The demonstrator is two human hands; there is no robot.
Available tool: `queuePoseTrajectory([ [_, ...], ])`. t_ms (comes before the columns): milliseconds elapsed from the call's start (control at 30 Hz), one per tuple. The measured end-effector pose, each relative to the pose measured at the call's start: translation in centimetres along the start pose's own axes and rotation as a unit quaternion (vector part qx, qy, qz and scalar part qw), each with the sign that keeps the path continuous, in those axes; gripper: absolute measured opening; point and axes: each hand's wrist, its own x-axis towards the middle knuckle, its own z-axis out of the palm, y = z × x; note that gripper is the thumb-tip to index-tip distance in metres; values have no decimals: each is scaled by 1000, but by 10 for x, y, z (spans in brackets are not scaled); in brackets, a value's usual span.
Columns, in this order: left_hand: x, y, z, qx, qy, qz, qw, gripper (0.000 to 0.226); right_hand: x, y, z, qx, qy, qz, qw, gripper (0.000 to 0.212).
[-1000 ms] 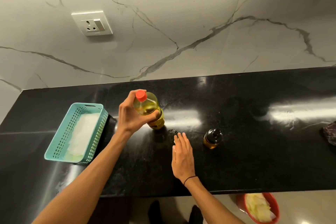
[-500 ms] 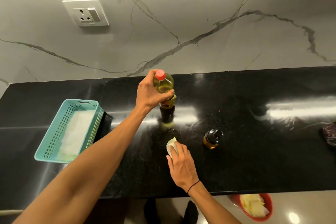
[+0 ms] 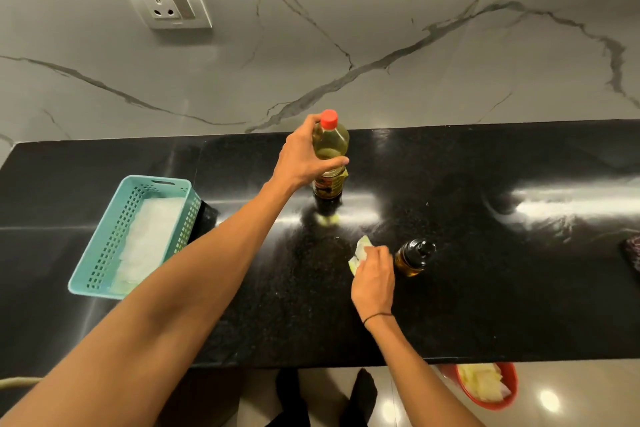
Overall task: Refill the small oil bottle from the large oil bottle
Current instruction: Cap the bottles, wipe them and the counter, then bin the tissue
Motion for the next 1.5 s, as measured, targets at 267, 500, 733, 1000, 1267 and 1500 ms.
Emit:
queuePoseTrajectory([
  [267,-62,-46,-24,-82,84,-104,988,86,41,-8,7,-18,-36,-101,994,38],
  [500,-193,-117,-38,-100,119,-248,956,39,57,-29,22,-26,-116,-239,964,32],
  [733,-238,-118,-33,-92,60,-261,959,30,24,-29,26,39,-233,-330,914,16],
  [1000,-256,-112,-18,-106,24,-256,961,25,4,7,-11,69,-54,-182,979,20],
  [1267,-250,-90,-18,-132,25,-234,963,25,45,-14,16,-15,-38,-146,988,31],
  [1500,-244,-89,-29,-156,52,-226,960,25,13,-81,60,-37,-152,-356,921,39],
])
